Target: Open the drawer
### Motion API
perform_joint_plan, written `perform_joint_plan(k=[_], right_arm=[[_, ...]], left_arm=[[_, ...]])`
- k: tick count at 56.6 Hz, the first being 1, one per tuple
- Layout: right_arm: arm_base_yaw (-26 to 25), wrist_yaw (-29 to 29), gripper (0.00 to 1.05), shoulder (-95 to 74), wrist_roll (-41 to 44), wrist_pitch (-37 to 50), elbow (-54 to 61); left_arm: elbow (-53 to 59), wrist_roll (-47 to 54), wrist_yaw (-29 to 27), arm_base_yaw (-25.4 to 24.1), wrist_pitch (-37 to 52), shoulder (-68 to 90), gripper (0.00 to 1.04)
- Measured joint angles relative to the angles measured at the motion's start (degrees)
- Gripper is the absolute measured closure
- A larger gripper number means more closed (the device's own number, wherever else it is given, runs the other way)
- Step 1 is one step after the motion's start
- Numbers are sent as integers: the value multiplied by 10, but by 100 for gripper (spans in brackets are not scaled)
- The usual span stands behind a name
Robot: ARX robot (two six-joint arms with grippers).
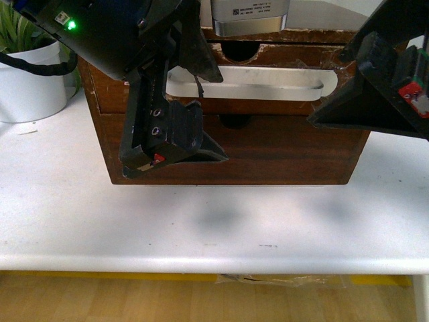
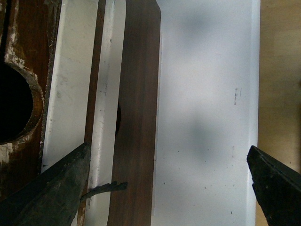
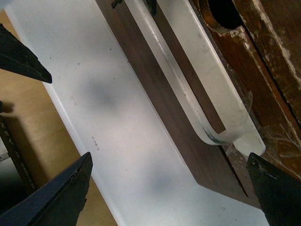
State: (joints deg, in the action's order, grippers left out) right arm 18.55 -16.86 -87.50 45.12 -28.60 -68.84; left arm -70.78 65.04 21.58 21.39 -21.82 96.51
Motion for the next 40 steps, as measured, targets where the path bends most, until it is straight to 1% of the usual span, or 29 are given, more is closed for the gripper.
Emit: perform_joint_plan(k=[19, 40], right_arm=[[20, 2, 9, -53, -4, -2, -35], [29, -9, 9, -81, -19, -5, -49]], left_arm=[[0, 3, -3, -3, 1, 3, 6], [2, 6, -8, -9, -12, 3, 6]])
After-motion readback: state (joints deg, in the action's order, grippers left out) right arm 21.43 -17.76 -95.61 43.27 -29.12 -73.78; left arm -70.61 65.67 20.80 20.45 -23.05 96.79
